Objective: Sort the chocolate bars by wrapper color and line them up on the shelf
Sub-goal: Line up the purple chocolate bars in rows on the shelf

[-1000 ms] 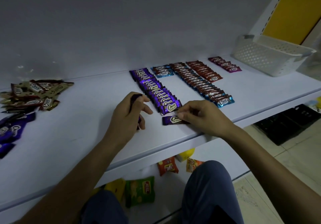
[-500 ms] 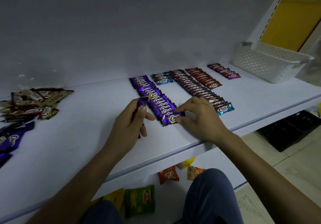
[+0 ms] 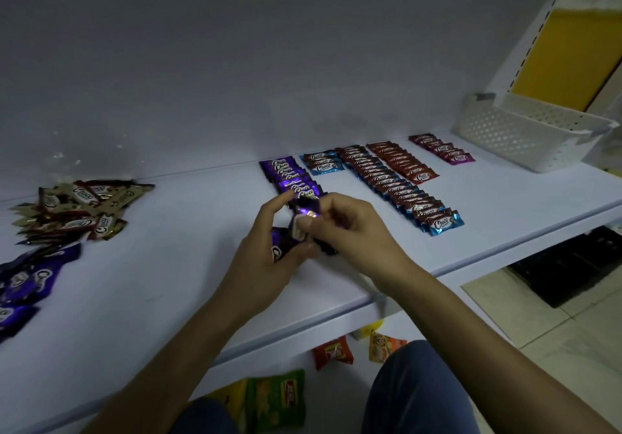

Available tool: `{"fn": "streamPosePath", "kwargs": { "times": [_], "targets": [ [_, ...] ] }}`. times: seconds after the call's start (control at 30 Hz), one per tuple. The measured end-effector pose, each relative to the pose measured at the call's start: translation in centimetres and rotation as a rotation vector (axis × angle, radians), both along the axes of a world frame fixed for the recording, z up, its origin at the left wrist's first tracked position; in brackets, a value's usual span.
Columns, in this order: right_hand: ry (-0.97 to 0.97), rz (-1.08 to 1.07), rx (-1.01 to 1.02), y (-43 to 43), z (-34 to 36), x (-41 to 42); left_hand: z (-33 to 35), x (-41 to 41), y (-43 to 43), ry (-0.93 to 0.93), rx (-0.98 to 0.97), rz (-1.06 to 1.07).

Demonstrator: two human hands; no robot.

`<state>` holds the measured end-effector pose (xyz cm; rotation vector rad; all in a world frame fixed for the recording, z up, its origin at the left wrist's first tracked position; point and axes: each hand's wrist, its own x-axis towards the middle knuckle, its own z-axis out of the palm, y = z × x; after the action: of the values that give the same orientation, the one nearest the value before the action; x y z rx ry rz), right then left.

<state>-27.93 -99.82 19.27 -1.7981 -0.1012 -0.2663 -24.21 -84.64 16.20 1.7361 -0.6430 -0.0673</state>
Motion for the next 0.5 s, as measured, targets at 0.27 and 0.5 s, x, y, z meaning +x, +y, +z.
{"fn": "streamPosePath", "kwargs": {
  "times": [0.27, 0.5],
  "targets": [
    [0.054, -0.06, -0.028, -2.3, 0.5, -0.6, -0.6, 0.6, 0.0, 0.079, -0.09, 0.098],
    [0.048, -0.004, -0.508, -5.2, -0.8, -3.0, -0.7, 0.7, -0.2, 0.056, -0.075, 0.081]
  ]
}}
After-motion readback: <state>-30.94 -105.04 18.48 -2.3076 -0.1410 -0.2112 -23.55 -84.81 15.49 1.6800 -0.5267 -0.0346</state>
